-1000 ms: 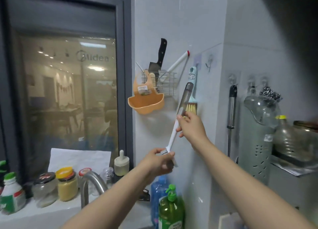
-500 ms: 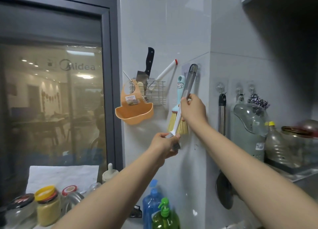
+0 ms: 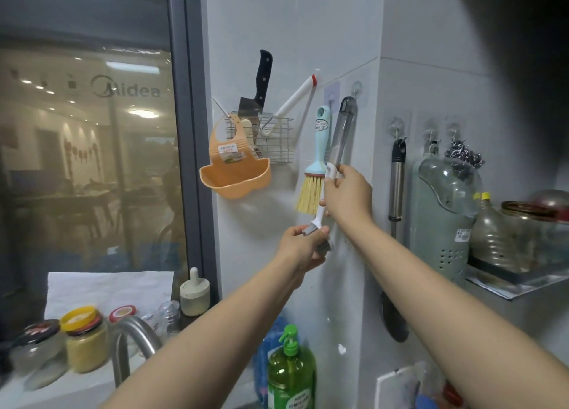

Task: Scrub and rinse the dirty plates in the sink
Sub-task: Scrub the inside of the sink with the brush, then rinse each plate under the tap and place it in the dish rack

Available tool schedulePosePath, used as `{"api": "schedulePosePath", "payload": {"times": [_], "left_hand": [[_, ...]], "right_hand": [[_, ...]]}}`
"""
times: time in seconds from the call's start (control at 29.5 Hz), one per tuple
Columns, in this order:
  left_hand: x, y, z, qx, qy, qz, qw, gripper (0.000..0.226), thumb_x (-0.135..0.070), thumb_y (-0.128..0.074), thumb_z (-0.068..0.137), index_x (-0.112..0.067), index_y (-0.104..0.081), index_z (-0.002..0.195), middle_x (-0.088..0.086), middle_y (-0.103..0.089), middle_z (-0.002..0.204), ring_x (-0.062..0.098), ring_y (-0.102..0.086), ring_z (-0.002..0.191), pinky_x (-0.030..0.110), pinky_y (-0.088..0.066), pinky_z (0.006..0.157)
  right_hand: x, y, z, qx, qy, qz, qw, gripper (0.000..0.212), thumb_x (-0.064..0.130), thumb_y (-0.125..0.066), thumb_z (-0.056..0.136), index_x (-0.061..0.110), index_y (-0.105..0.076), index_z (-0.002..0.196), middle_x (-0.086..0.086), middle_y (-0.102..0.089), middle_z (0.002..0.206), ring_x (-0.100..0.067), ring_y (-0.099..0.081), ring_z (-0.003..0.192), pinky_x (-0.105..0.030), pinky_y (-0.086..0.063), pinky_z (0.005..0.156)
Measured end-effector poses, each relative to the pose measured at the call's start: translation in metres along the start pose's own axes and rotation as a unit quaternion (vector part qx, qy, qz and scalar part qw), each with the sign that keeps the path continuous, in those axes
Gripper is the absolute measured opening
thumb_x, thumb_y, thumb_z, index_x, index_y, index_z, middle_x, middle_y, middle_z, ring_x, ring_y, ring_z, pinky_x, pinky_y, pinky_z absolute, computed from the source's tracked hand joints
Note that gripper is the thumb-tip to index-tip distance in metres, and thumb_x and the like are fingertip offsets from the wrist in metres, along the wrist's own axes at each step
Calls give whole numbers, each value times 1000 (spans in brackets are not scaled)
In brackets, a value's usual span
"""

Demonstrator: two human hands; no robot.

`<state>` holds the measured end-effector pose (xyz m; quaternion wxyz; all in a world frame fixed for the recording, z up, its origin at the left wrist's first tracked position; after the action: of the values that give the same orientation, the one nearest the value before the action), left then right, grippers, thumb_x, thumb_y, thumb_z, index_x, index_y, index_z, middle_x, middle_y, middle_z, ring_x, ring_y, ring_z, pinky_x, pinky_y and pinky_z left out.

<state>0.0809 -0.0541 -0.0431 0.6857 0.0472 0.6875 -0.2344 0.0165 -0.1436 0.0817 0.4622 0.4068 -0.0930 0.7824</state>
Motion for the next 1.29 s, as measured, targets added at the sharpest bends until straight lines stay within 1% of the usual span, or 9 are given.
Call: {"api": "schedulePosePath", "payload": {"times": [0.14,0.24,0.37,0.54,0.65,0.78,0.88,1.12,1.29], "left_hand": [[11,0,-4,11,-8,-36,999,51,-14,-69,88,-6,-44,131,13,-65,101,19,-66,74,31,-56,71],[20,4,-11,7,0,-69,998,52,-10,-66,89,-6,-39,134,14,-62,106,23,-64,90,35,-55,79],[34,16,-26,-7,7,-79,997,50,-8,-64,91,-7,-39,135,9,-57,97,28,-59,104,38,-53,88],[103,39,-55,-31,32,-34,998,38,-9,-62,92,-8,-47,127,11,-59,106,25,-62,100,29,-55,78],[172,60,-84,-49,59,81,994,30,-12,-65,91,-10,-57,119,6,-62,98,17,-62,87,24,-51,73],[264,86,-122,-52,130,229,963,21,-17,-67,89,-11,-65,109,2,-66,96,9,-59,80,10,-43,66],[307,101,-138,-65,158,299,939,12,-21,-67,89,-15,-65,99,-1,-65,91,8,-58,78,5,-40,58],[342,115,-145,-80,196,382,900,23,-22,-67,87,-14,-61,108,6,-62,99,29,-62,93,33,-51,78],[351,131,-144,-99,240,373,891,19,-19,-75,81,-16,-56,77,5,-65,86,28,-63,85,33,-49,75]], "right_hand": [[-3,12,-27,14,14,-2,1000,28,17,-47,96,3,-61,116,-16,-69,87,-33,-65,80,-44,-53,77],[-16,22,-51,29,11,0,1000,26,8,-54,91,-7,-61,111,-15,-70,93,-29,-64,88,-31,-47,82],[-45,22,-82,58,-17,35,998,26,14,-61,89,4,-67,112,-10,-70,85,-27,-67,83,-43,-56,78],[-122,18,-153,92,-107,49,989,33,13,-62,89,10,-63,122,-8,-71,101,-18,-69,88,-39,-57,77],[-186,16,-221,122,-186,13,975,31,16,-65,88,14,-66,119,-4,-72,99,-16,-68,89,-40,-57,80],[-242,17,-301,187,-237,-79,950,30,14,-65,89,9,-67,118,-4,-72,98,-8,-64,84,-7,-44,72],[-276,17,-336,225,-262,-150,927,29,15,-66,88,7,-68,116,-9,-72,104,-20,-65,92,-20,-43,76],[-317,23,-367,250,-218,-302,894,29,20,-74,78,11,-73,106,-9,-71,104,-36,-58,98,-41,-43,90],[-337,31,-379,270,-270,-337,861,44,29,-70,80,15,-63,122,-6,-59,123,-31,-49,116,-40,-37,100]]}}
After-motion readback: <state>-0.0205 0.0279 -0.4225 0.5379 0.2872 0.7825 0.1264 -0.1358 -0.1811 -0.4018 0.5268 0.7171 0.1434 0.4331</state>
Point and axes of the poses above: each hand's wrist, its own z-axis towards the middle knuckle, its own y-axis out of the back of the hand, x = y × z, the point moved 9 cm from there along z, towards the middle knuckle
